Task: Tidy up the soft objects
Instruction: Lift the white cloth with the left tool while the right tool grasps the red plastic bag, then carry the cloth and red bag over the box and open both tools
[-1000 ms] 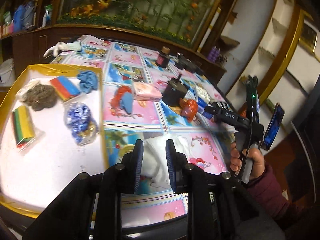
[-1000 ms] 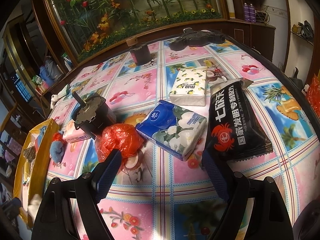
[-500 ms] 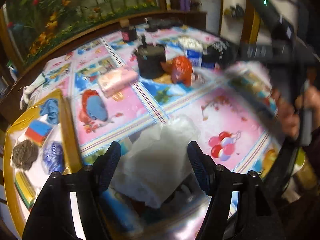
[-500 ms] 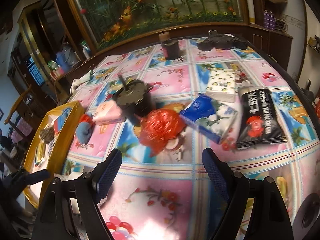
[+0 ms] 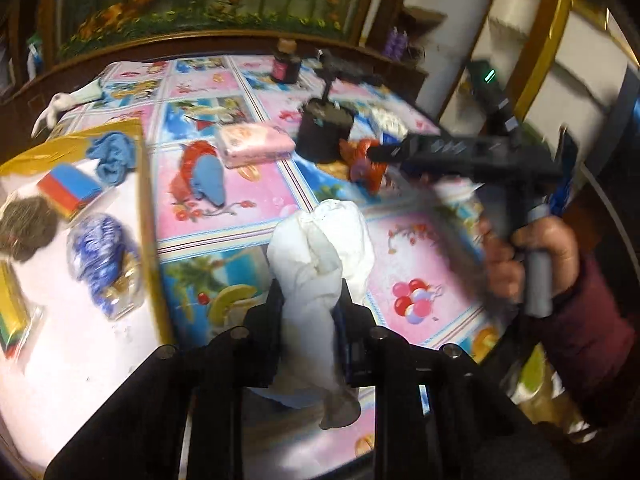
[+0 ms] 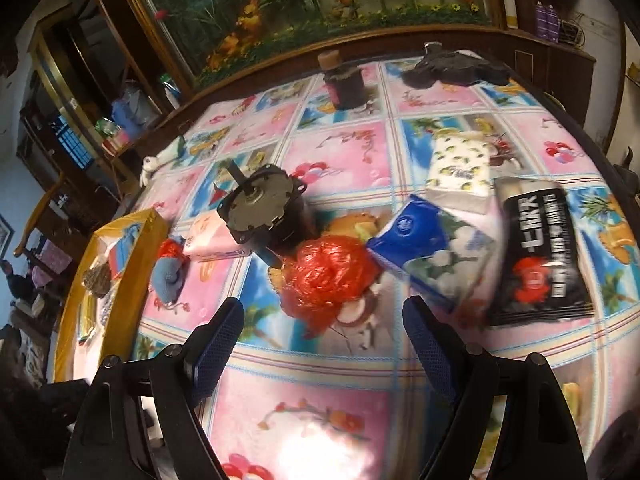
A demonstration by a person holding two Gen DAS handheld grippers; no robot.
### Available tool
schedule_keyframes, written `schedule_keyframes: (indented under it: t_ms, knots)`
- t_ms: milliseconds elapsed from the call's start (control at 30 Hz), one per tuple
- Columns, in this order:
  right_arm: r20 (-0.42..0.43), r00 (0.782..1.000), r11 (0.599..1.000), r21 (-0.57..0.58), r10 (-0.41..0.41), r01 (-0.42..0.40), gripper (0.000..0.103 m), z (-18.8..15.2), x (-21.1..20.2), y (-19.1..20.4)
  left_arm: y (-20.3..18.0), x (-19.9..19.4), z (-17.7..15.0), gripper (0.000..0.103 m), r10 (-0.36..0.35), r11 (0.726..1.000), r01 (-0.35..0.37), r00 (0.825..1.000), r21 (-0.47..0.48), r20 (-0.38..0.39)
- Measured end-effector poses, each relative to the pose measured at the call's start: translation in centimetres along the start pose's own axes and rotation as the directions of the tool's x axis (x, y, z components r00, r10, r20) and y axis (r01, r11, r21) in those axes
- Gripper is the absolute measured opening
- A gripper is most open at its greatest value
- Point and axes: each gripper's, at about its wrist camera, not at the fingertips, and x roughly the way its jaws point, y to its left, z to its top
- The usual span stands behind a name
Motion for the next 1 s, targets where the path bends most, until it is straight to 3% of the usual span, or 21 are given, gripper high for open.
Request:
schedule_keyframes:
  t_ms: [133, 200, 233, 267, 300, 500, 633, 900, 1000]
  knots:
    - [-0.041, 0.998, 0.997, 0.064, -0.041, 0.043, 0.077, 1.0, 3.1, 0.4, 2.7, -3.7, -0.6, 0.02, -0.015, 0.994, 0.023, 0.997, -0.106, 0.077]
    - [-0.039, 0.997, 0.994, 0.082, -0.068, 0.071, 0.074, 1.5, 4.3, 0.6, 4.8, -5.3, -1.2, 0.02, 0.025, 0.986, -0.008, 0.995, -0.167, 0.098]
    - [-0.036, 0.996, 0.993, 0.085, -0.082, 0.085, 0.062, 1.6, 4.7, 0.8, 5.9, -5.9, -1.5, 0.02, 0.055, 0.98, -0.033, 0.993, -0.195, 0.105]
    - [-0.037, 0.994, 0.991, 0.086, -0.1, 0.103, 0.041, 1.7, 5.2, 0.9, 7.1, -6.5, -1.9, 0.02, 0.09, 0.972, -0.063, 0.99, -0.228, 0.108]
    - [-0.029, 0.992, 0.989, 0.082, -0.125, 0.127, 0.039, 1.7, 5.5, 1.1, 8.3, -7.1, -2.4, 0.02, 0.119, 0.962, -0.088, 0.987, -0.258, 0.107]
    - [0.004, 0.993, 0.99, 0.073, -0.121, 0.12, 0.036, 0.3, 4.0, 2.0, 14.3, -8.3, -4.6, 0.02, 0.265, 0.88, -0.221, 0.963, -0.42, 0.049]
    - [0.033, 0.996, 0.996, 0.044, -0.08, 0.079, 0.036, -0.4, 1.8, 3.8, 15.8, -7.5, -4.2, 0.02, 0.33, 0.85, -0.298, 0.944, -0.435, -0.003]
    - [-0.026, 0.995, 0.988, -0.118, 0.101, -0.103, 0.037, -1.1, 1.6, 12.1, 16.6, -4.7, -3.6, 0.025, 0.305, 0.861, -0.304, 0.95, -0.407, -0.064]
    - [-0.085, 0.983, 0.97, -0.172, 0.161, -0.173, 0.037, -1.5, 2.9, 15.7, 17.9, -3.9, -2.9, 0.046, 0.318, 0.841, -0.311, 0.946, -0.443, -0.061]
